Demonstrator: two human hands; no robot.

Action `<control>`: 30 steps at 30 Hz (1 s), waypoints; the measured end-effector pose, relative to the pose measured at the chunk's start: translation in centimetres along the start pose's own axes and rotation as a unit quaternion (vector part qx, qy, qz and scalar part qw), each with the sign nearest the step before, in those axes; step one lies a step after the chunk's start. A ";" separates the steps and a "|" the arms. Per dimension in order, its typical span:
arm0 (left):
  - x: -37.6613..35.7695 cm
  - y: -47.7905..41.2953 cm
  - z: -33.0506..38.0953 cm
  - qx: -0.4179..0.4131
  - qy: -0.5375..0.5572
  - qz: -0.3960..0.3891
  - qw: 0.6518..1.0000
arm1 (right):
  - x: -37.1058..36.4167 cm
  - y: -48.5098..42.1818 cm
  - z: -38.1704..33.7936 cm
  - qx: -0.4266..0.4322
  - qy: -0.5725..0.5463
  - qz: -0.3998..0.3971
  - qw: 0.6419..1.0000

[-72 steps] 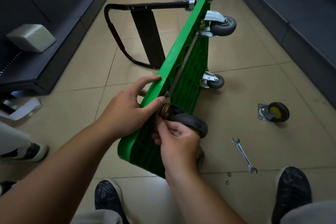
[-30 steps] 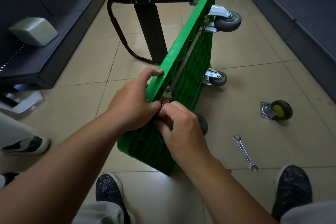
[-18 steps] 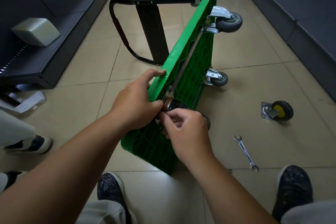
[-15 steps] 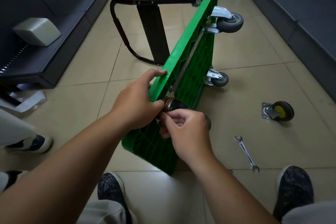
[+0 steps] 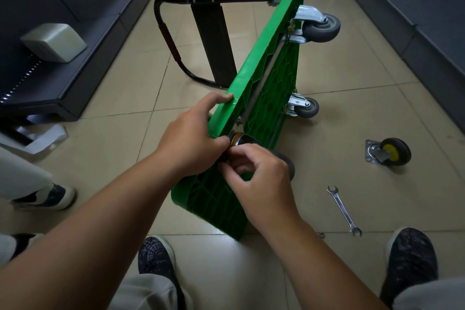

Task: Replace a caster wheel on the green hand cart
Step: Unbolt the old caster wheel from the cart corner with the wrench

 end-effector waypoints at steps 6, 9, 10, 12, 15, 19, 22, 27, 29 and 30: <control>-0.1 -0.1 -0.1 0.001 -0.003 -0.002 1.000 | -0.3 -0.5 -0.4 -0.043 0.011 -0.013 0.999; 0.0 -0.1 -0.1 0.002 -0.007 -0.002 1.000 | -0.3 -0.4 -0.8 -0.020 0.016 -0.008 1.000; 0.0 -0.1 -0.1 0.002 -0.006 -0.003 1.000 | -0.3 -0.3 -0.9 -0.005 0.018 -0.003 1.000; 0.0 -0.1 -0.1 0.001 -0.004 -0.004 1.000 | -0.4 0.0 -1.0 0.019 0.016 0.009 1.000; 0.1 -0.1 -0.1 -0.003 0.001 -0.005 1.000 | -0.4 0.4 -0.8 0.029 0.014 0.023 0.999; 0.2 -0.2 -0.2 -0.001 0.001 -0.007 1.000 | -0.3 1.0 -0.6 -0.015 0.004 0.083 0.996; 0.1 -0.2 -0.3 -0.002 0.005 -0.008 1.000 | -0.6 0.9 -0.2 -0.112 -0.011 0.054 0.992; 0.1 -0.2 -0.3 -0.005 0.007 -0.007 1.000 | -0.8 0.5 0.2 -0.176 -0.055 -0.003 0.983; 0.2 -0.2 -0.3 -0.005 0.005 -0.005 1.000 | -0.8 0.4 0.1 -0.175 -0.062 -0.020 0.982; 0.2 -0.2 -0.3 -0.005 0.004 -0.005 1.000 | -0.8 0.4 0.0 -0.167 -0.065 -0.023 0.983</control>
Point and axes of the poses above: each hand's wrist, its own y-axis away from the middle knuckle, its own x-axis out of the back of the hand, z = x × y, the point moved 2 cm from there along -y, towards the middle knuckle, and after that the axes turned 14 degrees about -x, right-handed, at the moved point
